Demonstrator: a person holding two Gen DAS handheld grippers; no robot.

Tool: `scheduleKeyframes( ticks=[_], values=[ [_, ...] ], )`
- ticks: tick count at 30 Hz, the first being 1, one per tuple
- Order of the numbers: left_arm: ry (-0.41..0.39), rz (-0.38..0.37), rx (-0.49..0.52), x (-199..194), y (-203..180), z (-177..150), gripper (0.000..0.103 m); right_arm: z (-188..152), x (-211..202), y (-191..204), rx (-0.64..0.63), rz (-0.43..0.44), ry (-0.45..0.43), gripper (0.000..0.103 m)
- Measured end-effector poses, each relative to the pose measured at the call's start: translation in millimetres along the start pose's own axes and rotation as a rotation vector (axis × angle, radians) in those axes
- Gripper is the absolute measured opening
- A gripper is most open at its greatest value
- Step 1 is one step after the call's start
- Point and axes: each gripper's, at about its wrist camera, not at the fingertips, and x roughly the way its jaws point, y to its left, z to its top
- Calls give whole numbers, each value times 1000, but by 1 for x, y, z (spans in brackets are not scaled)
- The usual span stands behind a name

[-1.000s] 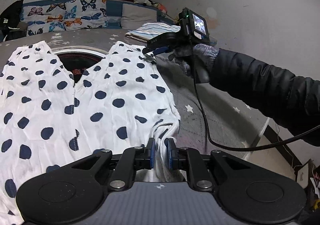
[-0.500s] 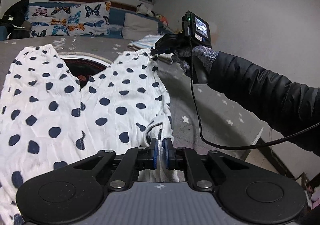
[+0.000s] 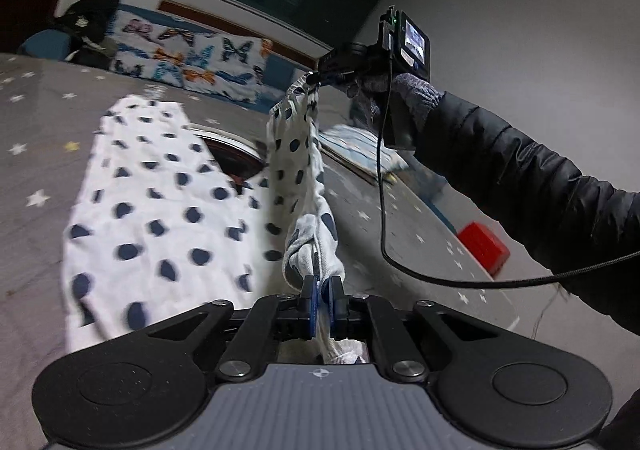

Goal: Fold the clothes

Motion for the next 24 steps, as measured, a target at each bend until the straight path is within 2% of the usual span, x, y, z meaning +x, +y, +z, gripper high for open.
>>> scheduleKeyframes(
  ticks=[7, 14, 20, 24],
  values=[
    [-66, 40, -106, -33, 34, -2, 6, 22, 41, 94, -67, 45, 30, 6],
    [-95, 76, -203, -53, 64, -7, 3, 15, 87, 180, -155, 75, 86, 6],
    [-84, 104, -244, -59, 74, -13, 4, 0, 113, 228, -192, 144, 131, 7],
    [-76, 126, -252, -58, 73, -12, 5, -7, 111, 239, -220, 174, 153, 15]
  ],
)
